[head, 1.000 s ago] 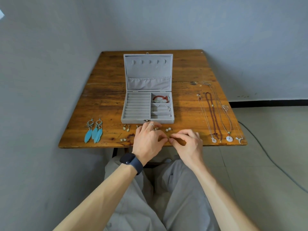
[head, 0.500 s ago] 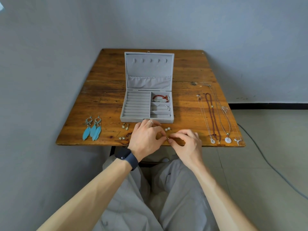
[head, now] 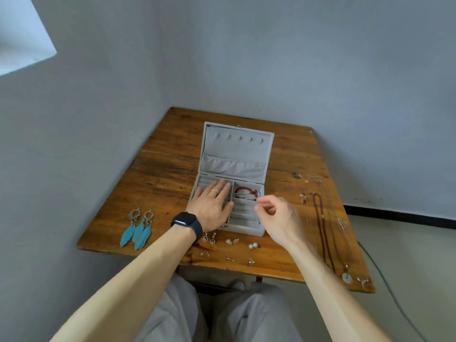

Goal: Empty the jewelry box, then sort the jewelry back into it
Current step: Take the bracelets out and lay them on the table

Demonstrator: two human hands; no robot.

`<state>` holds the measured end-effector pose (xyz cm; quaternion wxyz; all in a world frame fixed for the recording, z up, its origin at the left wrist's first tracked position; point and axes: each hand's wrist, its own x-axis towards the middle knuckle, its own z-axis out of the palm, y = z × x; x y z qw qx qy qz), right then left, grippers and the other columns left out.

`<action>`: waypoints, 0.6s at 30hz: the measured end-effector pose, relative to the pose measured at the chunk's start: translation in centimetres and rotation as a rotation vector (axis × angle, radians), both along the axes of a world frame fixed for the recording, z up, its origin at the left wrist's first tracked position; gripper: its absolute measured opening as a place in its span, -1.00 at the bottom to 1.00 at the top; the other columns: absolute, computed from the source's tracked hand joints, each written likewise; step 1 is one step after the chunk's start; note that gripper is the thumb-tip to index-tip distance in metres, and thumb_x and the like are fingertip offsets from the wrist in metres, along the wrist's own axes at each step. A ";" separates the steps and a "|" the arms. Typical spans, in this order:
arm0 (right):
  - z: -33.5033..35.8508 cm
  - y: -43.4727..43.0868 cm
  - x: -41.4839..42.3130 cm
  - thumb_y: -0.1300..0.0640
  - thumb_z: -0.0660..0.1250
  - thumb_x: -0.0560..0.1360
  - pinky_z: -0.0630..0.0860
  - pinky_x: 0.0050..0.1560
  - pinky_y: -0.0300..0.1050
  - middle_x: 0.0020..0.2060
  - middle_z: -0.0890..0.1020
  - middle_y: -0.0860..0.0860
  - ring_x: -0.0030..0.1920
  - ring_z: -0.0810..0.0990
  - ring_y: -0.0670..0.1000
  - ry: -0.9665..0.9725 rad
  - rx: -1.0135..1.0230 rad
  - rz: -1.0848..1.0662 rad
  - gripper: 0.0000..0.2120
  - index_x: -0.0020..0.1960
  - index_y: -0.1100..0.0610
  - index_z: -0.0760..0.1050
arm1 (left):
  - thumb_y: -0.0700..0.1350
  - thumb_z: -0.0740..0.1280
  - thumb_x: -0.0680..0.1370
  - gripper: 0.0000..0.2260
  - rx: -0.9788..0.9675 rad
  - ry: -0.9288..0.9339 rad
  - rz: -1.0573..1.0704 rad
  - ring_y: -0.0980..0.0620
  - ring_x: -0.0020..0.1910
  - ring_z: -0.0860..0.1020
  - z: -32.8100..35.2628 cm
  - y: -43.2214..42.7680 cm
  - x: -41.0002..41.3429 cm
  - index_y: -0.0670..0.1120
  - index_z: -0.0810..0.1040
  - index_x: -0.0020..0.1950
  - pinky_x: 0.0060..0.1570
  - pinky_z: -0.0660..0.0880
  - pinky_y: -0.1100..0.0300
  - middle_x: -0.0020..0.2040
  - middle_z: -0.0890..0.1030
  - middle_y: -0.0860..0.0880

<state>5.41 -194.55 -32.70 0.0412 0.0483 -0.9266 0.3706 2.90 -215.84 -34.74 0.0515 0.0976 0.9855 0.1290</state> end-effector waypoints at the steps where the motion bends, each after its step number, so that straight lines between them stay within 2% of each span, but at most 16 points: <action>1: 0.1 -0.4 -1.2 -0.03 0.35 0.56 0.56 0.00 -0.15 -0.02 0.62 -0.17 0.00 0.59 -0.12 0.009 0.058 0.007 -0.80 0.16 -0.07 0.60 | 0.20 -0.11 0.69 -0.46 -0.019 -0.025 0.011 0.06 0.62 -0.13 -0.5 0.1 0.0 0.09 -0.07 0.65 0.56 -0.15 -0.05 0.65 -0.08 0.07; 3: 0.0 -1.2 -3.3 -0.07 0.33 0.56 0.57 0.03 -0.08 0.02 0.63 -0.13 0.04 0.59 -0.05 0.024 0.165 0.018 -0.79 0.16 -0.08 0.60 | 0.20 -0.17 0.68 -0.47 -0.033 -0.032 0.030 0.09 0.61 -0.17 -1.4 0.1 0.1 0.11 -0.11 0.64 0.56 -0.19 -0.04 0.64 -0.12 0.09; 9: -0.2 -3.7 -6.6 -0.15 0.29 0.56 0.48 0.21 -0.02 0.17 0.62 -0.01 0.24 0.49 0.10 -0.072 0.418 0.112 -0.69 0.22 -0.08 0.62 | 0.20 -0.20 0.68 -0.48 -0.025 -0.014 0.042 0.12 0.59 -0.23 -2.0 0.2 -0.1 0.14 -0.16 0.63 0.56 -0.25 -0.04 0.63 -0.17 0.12; 18: -0.3 -4.7 -8.6 -0.10 0.32 0.53 0.57 0.04 -0.03 0.00 0.69 -0.10 0.08 0.60 0.02 -0.241 0.312 0.105 -0.82 0.00 -0.09 0.66 | 0.19 -0.21 0.68 -0.48 -0.036 -0.022 0.041 0.11 0.60 -0.23 -1.7 0.1 -0.2 0.13 -0.17 0.63 0.57 -0.24 -0.06 0.63 -0.18 0.11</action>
